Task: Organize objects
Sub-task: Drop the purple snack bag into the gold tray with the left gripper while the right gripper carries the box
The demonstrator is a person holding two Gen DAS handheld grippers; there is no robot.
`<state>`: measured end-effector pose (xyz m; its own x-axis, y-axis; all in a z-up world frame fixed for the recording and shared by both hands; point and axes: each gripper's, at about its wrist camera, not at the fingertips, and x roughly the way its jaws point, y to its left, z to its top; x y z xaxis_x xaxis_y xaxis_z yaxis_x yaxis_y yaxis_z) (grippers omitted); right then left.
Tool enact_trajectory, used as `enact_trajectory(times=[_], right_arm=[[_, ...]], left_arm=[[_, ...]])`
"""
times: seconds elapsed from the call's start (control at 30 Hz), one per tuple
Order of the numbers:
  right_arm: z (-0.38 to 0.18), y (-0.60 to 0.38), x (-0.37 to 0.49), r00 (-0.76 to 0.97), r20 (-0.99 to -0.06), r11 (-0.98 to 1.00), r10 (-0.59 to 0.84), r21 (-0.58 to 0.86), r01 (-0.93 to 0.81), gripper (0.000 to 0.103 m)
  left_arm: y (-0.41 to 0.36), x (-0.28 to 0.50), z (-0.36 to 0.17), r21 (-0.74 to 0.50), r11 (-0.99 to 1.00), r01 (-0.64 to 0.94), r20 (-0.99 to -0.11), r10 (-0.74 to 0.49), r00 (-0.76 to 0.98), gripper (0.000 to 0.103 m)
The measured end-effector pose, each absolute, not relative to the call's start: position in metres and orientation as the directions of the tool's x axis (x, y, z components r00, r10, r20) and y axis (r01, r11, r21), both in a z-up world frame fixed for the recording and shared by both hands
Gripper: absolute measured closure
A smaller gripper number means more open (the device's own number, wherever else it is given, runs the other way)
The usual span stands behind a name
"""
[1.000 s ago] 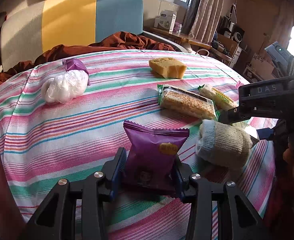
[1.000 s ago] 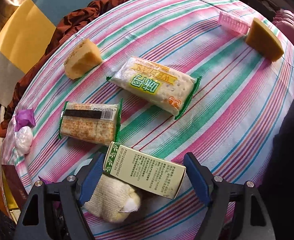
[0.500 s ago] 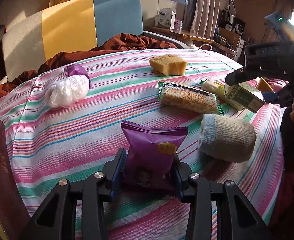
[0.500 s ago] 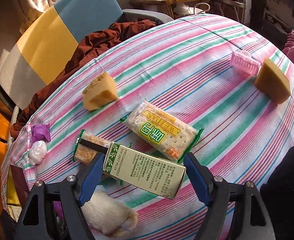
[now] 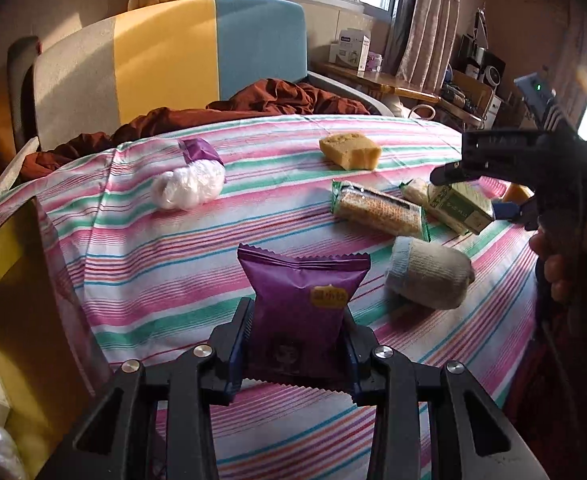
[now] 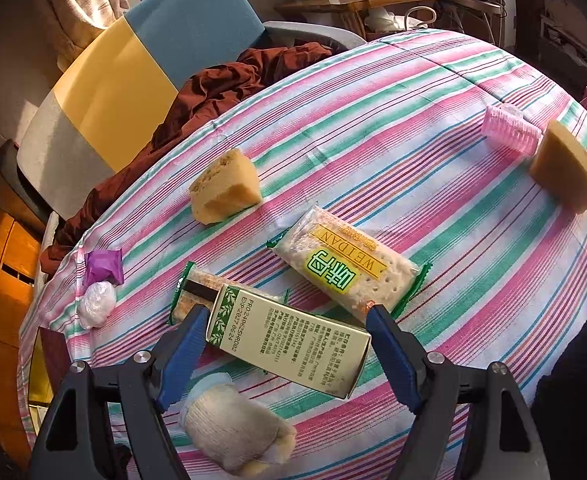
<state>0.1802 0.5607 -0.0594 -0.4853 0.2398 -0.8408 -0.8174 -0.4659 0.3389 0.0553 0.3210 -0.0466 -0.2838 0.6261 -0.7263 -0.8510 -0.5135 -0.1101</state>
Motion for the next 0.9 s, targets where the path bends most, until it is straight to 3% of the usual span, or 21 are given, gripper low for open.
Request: enact_trajectory(times=[0.23, 0.5, 0.7, 0.9], right_arm=[[-0.053, 0.555, 0.180, -0.497, -0.828, -0.491, 0.262, 0.329, -0.807, 0.022], [-0.049, 0.549, 0.175, -0.495, -0.822, -0.519, 0.281, 0.304, -0.799, 0.022], [-0.049, 0.545, 0.172, -0.473, -0.829, -0.535, 0.298, 0.265, -0.802, 0.022], [-0.051, 0.543, 0.168, -0.452, -0.839, -0.548, 0.302, 0.235, -0.803, 0.022]], left_arm=[[0.232, -0.001, 0.006, -0.149, -0.666, -0.731, -0.664, 0.615, -0.425, 0.064], [0.111, -0.093, 0.013, -0.082, -0.877, -0.473, -0.672, 0.399, -0.624, 0.064], [0.063, -0.150, -0.015, -0.084, -0.931, -0.354, -0.756, 0.291, -0.586, 0.064], [0.063, -0.183, -0.041, -0.119, -0.940, -0.321, -0.805, 0.280, -0.522, 0.064]])
